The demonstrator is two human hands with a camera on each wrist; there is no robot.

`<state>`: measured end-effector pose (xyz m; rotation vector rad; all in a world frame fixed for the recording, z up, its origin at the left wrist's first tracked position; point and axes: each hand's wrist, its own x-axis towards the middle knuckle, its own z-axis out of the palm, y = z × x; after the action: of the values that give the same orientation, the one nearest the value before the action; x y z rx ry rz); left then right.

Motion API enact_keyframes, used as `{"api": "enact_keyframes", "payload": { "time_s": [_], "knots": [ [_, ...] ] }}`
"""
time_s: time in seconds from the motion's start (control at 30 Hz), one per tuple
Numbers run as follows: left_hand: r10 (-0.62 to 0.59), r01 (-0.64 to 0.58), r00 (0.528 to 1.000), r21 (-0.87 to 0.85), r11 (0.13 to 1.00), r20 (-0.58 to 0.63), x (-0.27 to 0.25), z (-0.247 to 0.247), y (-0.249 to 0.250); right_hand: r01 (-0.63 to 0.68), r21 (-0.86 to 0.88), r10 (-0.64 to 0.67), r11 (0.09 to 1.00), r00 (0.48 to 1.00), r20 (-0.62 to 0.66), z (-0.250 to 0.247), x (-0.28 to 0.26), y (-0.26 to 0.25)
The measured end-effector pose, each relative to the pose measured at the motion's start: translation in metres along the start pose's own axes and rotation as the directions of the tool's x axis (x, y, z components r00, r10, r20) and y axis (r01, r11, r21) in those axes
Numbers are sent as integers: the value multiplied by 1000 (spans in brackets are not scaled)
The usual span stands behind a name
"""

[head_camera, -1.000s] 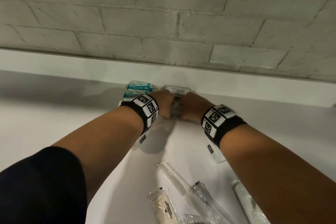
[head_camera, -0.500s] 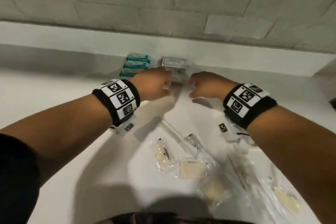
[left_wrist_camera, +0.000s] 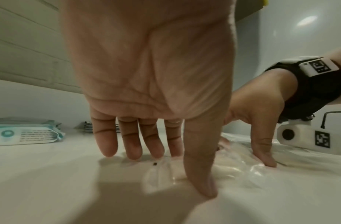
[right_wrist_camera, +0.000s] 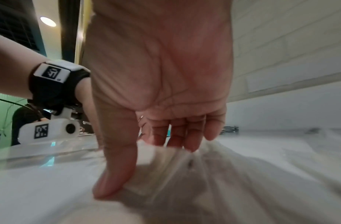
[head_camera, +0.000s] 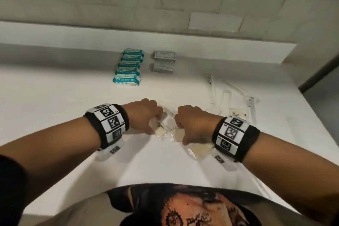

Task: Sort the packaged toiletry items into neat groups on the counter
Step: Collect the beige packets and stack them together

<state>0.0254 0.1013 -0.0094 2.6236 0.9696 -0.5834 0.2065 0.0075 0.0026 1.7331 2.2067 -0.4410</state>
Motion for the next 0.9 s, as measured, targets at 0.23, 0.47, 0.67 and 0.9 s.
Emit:
{"api": "enact_keyframes", "payload": {
  "time_s": [0.23, 0.47, 0.67, 0.9],
  "knots": [
    [-28, 28, 999, 2, 1000, -16, -2, 7, 32, -97, 463, 181, 881, 973, -141, -8, -14, 35],
    [-107, 102, 993, -80, 992, -56, 5, 2, 60, -443, 337, 492, 831, 867, -75, -16, -56, 131],
    [-69, 68, 998, -147, 987, 0, 17, -3, 140, -494, 195, 492, 847, 868, 64, 19, -55, 144],
    [-167, 163, 986, -160, 974, -12, 23, 13, 179, -476, 170, 486, 863, 874, -17, 27, -49, 141]
  ]
}}
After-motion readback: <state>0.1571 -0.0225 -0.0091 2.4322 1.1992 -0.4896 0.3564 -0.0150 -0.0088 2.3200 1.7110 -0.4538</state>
